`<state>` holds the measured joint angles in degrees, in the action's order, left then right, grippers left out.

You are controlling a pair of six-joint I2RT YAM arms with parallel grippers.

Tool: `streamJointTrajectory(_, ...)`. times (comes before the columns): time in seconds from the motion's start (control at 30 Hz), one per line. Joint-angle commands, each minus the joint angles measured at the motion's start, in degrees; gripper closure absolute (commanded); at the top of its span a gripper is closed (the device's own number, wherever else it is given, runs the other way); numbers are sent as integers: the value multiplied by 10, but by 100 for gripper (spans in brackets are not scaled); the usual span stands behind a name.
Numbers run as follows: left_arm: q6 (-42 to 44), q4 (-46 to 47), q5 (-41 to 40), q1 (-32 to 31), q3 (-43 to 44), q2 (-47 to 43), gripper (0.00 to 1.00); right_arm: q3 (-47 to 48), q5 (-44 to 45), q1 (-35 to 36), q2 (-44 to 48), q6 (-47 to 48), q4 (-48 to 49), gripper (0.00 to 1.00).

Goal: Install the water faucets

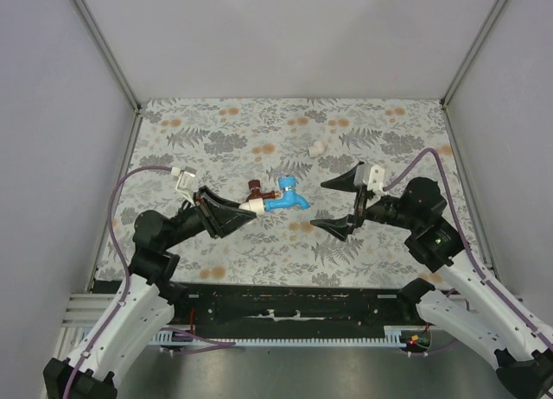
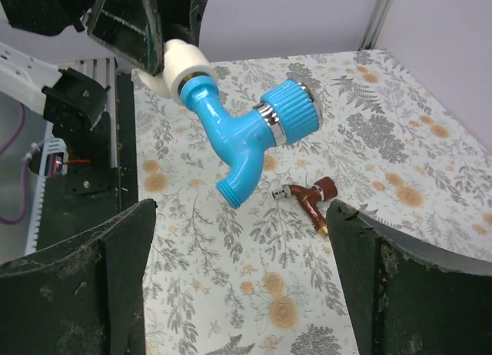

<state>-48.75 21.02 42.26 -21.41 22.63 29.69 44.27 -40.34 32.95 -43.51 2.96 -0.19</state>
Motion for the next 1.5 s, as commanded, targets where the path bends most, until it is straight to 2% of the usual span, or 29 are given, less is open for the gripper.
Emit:
streamJointTrajectory(0.0, -150, 93, 13, -1, 27, 32, 98, -30, -27, 0, 25, 128, 62, 2)
streamJointTrajectory(0.13, -180, 76, 26, -1, 45, 48, 98, -38, -57, 0, 37, 168, 87, 2)
streamJointTrajectory(0.27, -200, 19, 26, -1, 69, 55, 98, -12, -105, 0, 18, 202, 57, 2)
streamJointTrajectory(0.43, -250, 17, 31, 0, 76, 63, 98, 12, -149, 2, -17, 216, 49, 2)
streamJointTrajectory(0.77, -290, -3, 42, 0, 82, 75, 98, 33, -125, 4, -22, 250, 54, 2)
streamJointTrajectory(1.1, -312, 7, 54, -1, 95, 84, 98, 51, -134, 38, -75, 279, 54, 3)
streamJointTrajectory(1.47, -311, 12, 71, -2, 101, 89, 98, 58, -86, 51, -111, 288, 48, 14)
